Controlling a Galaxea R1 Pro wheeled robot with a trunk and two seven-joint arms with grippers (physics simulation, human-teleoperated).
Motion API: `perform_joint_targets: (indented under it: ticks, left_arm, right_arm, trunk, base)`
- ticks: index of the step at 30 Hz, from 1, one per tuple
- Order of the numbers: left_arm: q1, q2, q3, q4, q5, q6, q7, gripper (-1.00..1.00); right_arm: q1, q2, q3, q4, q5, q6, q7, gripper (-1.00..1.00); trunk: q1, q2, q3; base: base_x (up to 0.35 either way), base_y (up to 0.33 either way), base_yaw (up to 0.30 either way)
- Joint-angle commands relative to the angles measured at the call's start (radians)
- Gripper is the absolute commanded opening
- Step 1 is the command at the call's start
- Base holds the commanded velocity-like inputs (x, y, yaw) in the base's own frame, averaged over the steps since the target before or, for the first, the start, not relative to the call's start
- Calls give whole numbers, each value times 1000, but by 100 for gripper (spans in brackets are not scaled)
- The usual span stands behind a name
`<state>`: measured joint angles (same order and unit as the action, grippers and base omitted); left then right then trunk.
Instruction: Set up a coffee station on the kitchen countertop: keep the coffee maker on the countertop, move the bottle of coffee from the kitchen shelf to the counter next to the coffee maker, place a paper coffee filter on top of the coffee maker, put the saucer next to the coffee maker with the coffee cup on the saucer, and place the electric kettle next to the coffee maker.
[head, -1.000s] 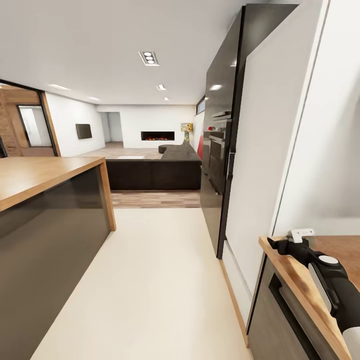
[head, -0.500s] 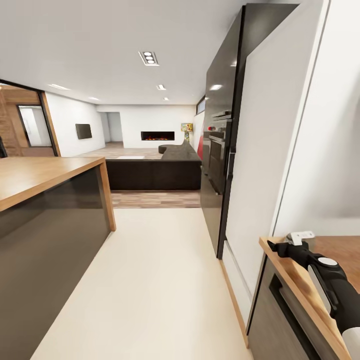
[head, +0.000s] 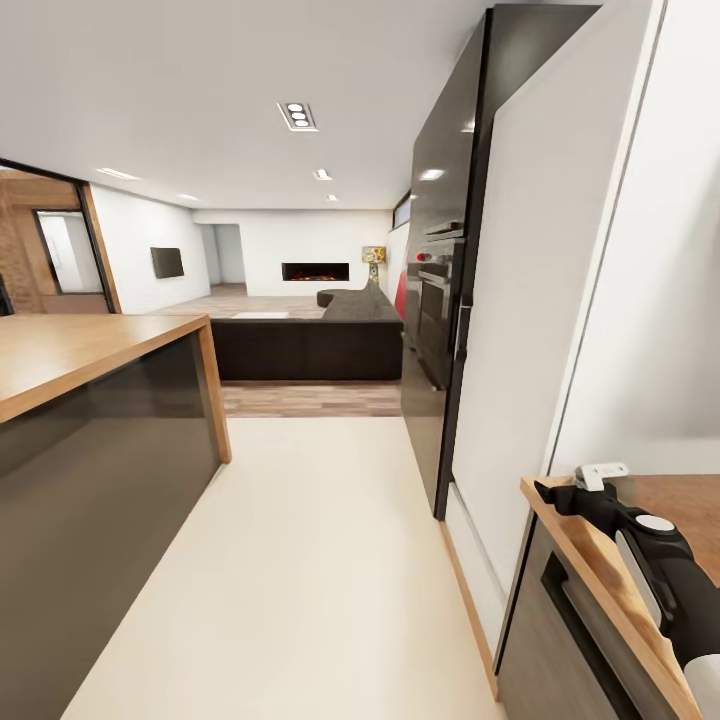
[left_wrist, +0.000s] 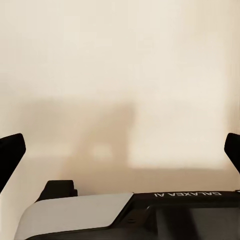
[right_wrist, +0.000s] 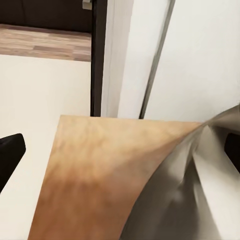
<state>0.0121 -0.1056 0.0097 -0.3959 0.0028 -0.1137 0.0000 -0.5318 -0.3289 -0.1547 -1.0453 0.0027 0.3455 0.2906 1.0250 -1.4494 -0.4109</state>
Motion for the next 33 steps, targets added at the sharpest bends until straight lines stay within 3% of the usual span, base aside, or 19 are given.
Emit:
perform_joint_targets:
  ticks: [1, 28, 29, 33]
  left_arm:
    - [0, 0, 1, -1, 0, -1, 0, 100]
    - [1, 0, 2, -1, 0, -1, 0, 100]
    - [1, 0, 2, -1, 0, -1, 0, 100]
    - [0, 0, 2, -1, 0, -1, 0, 100]
  right_arm:
    - [-1, 0, -2, -1, 0, 6, 5, 100]
    - [-1, 0, -2, -1, 0, 6, 5, 100]
    - [-1, 0, -2, -1, 0, 6, 5, -100]
    - [-1, -1, -2, -1, 0, 6, 5, -100]
  trunk:
    - [0, -1, -1]
    - [0, -1, -1]
    - [0, -1, -1]
    - [0, -1, -1]
  base:
    - [1, 0, 0]
    - [9, 0, 0]
    - [0, 0, 0]
    - [0, 0, 0]
